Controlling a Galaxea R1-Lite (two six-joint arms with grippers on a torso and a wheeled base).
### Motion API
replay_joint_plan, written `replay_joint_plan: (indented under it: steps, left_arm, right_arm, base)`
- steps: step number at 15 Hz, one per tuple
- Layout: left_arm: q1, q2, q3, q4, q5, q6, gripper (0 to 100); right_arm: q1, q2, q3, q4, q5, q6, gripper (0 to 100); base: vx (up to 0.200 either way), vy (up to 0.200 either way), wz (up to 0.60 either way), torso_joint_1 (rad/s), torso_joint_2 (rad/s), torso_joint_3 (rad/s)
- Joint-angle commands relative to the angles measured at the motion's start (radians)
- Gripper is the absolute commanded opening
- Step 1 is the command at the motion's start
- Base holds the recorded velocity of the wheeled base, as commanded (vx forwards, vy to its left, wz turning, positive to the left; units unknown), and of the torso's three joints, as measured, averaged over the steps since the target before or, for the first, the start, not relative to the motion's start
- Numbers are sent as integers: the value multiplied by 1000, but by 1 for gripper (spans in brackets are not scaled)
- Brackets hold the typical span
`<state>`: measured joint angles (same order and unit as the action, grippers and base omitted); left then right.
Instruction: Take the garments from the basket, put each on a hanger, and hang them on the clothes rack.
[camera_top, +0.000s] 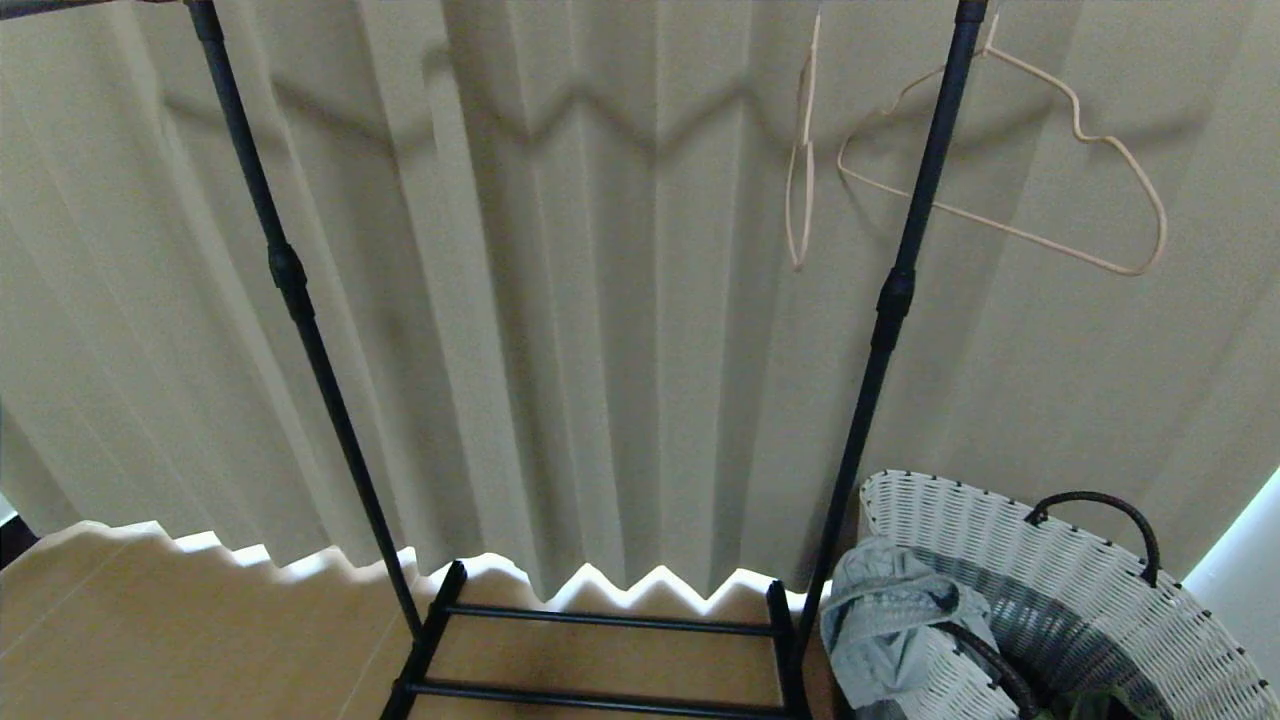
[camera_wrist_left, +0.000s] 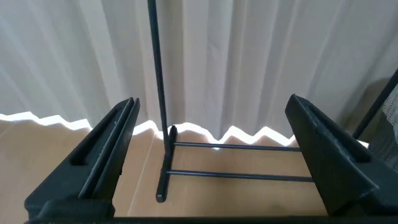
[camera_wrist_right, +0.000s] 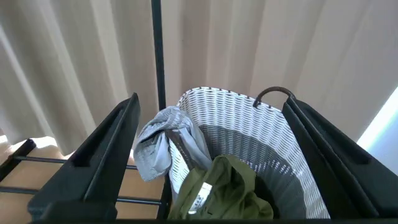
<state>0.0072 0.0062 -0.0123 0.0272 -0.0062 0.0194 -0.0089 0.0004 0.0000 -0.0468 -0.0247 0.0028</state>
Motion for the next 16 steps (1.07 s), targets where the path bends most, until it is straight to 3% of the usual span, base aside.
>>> replay_joint_plan:
  steps: [1, 13, 16]
  left_arm:
    - [0, 0, 0, -1, 0, -1, 100]
    - [0, 0, 0, 0, -1, 4, 100]
    - [0, 0, 0, -1, -1, 5, 100]
  right_arm:
    - [0, 0, 0, -1, 0, 0, 100]
    - [0, 0, 0, 1, -9, -3, 100]
    - [1, 16, -11, 35, -3, -89, 100]
  base:
    - [0, 0, -600, -7, 2, 2]
    - [0, 0, 0, 0, 0, 0]
    - [0, 0, 0, 0, 0, 0]
